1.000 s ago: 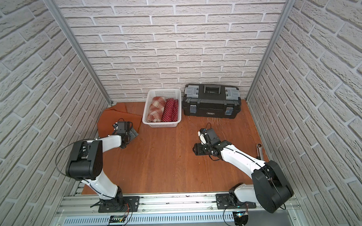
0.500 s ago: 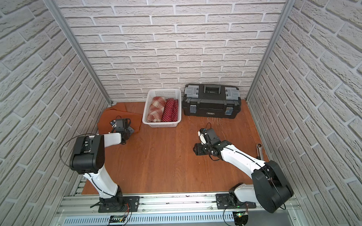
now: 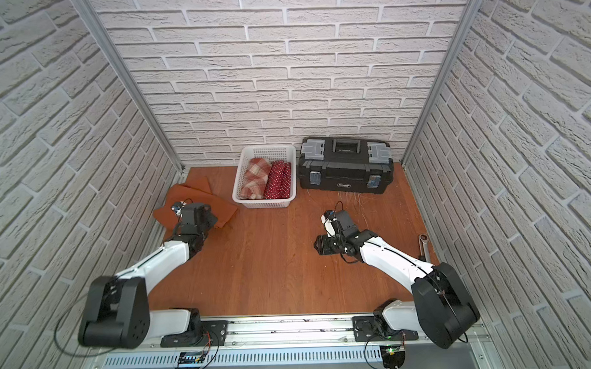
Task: Roll up the skirts
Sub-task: Move the skirt to the center of the board.
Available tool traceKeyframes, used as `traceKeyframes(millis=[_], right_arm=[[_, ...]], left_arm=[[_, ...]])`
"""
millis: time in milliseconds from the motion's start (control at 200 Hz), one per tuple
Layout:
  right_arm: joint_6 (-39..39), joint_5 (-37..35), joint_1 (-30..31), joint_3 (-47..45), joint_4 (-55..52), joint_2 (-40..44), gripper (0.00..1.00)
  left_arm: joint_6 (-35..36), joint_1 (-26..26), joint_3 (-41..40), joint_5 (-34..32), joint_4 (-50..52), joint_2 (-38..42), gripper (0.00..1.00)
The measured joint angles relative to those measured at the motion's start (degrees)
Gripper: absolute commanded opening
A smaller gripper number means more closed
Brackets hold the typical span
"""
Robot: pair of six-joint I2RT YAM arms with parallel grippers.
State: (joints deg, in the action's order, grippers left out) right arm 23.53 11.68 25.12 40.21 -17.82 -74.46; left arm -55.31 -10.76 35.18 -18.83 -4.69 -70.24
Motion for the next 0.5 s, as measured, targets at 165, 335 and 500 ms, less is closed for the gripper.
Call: traceKeyframes(millis=[165, 335, 500], right_arm=[[0.04, -0.37, 0.17, 0.00, -1.51, 2.45, 0.55], [0.22, -2.21, 0.22, 0.00, -2.82, 5.09, 0.57], [0.31, -4.39, 0.22, 0.07, -5.53, 6.34, 0.59]], left_arm=[[-10.10, -21.33, -7.82, -5.27, 6.99, 12.79, 0.00], [-21.53, -42.38, -11.30, -8.50, 12.48, 9.92, 0.00], [-19.41, -46.45, -0.13, 0.70, 6.69, -6.91, 0.49]])
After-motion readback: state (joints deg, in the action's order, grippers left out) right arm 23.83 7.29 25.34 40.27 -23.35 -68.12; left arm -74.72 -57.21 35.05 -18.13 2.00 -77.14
